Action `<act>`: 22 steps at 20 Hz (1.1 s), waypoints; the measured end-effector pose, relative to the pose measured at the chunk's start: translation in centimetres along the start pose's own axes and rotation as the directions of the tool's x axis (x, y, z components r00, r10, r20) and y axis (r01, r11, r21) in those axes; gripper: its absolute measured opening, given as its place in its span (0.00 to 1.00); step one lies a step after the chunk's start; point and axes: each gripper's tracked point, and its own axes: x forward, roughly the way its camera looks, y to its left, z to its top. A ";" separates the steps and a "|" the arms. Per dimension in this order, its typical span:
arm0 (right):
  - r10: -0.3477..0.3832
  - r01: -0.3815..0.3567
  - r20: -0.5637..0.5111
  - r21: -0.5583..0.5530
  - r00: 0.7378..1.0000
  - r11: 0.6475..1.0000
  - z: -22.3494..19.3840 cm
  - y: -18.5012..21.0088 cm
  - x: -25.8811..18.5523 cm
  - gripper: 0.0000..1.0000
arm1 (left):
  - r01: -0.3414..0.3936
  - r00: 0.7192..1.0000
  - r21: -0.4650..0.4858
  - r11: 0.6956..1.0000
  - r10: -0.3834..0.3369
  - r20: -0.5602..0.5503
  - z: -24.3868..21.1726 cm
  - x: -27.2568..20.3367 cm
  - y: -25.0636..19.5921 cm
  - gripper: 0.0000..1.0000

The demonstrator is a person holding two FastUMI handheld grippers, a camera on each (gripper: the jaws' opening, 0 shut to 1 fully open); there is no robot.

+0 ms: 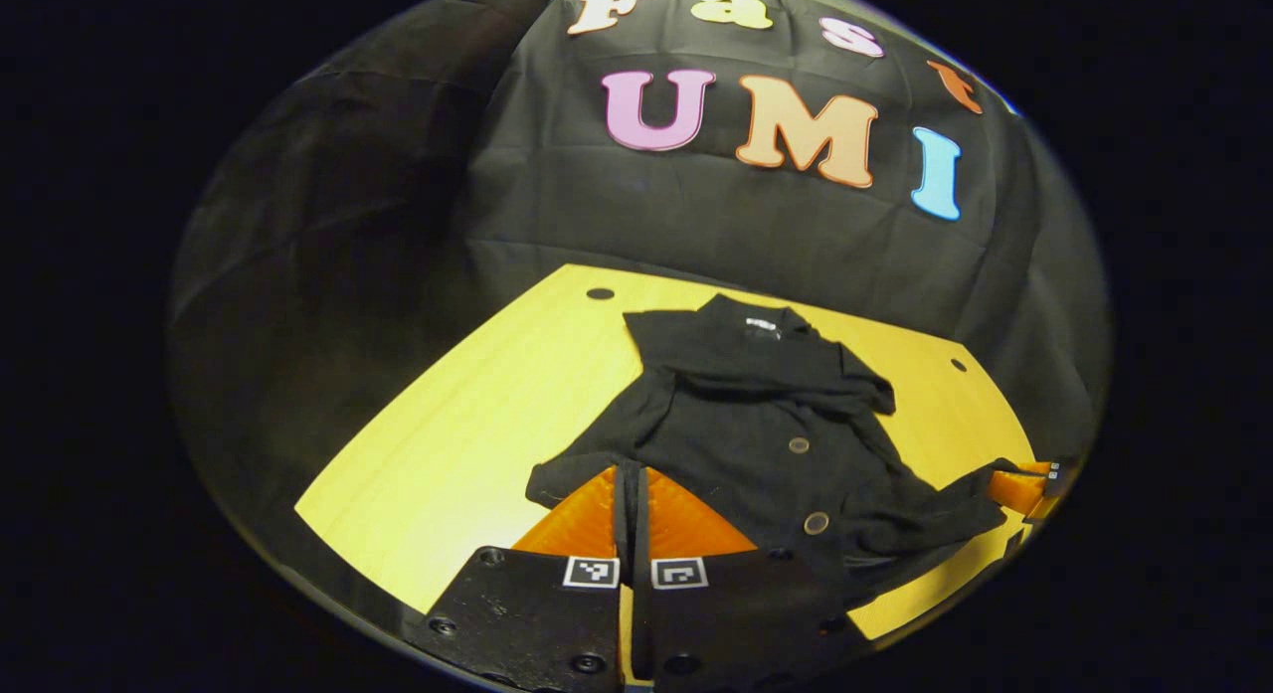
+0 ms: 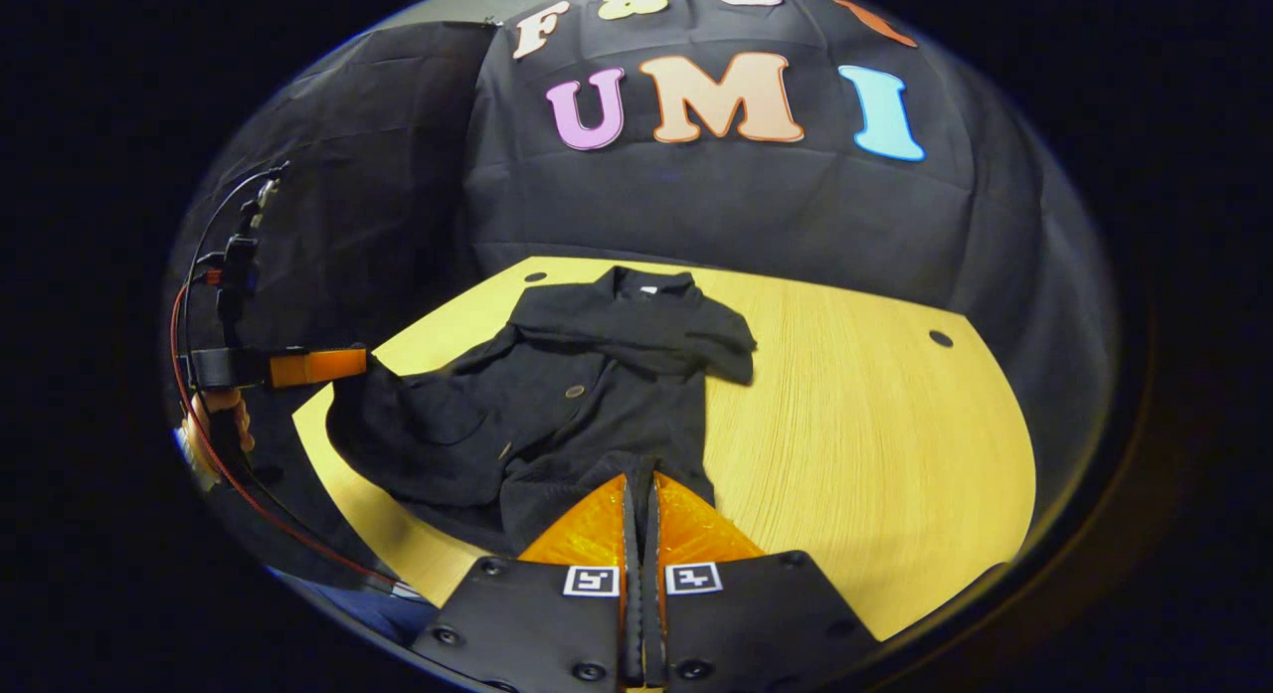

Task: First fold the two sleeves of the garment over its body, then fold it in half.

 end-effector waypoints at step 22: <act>-0.245 0.240 0.112 0.052 0.963 0.969 21.9 -8.1 14.5 0.02 | 0.140 0.975 0.025 0.990 -0.142 0.169 18.7 20.2 -2.9 0.00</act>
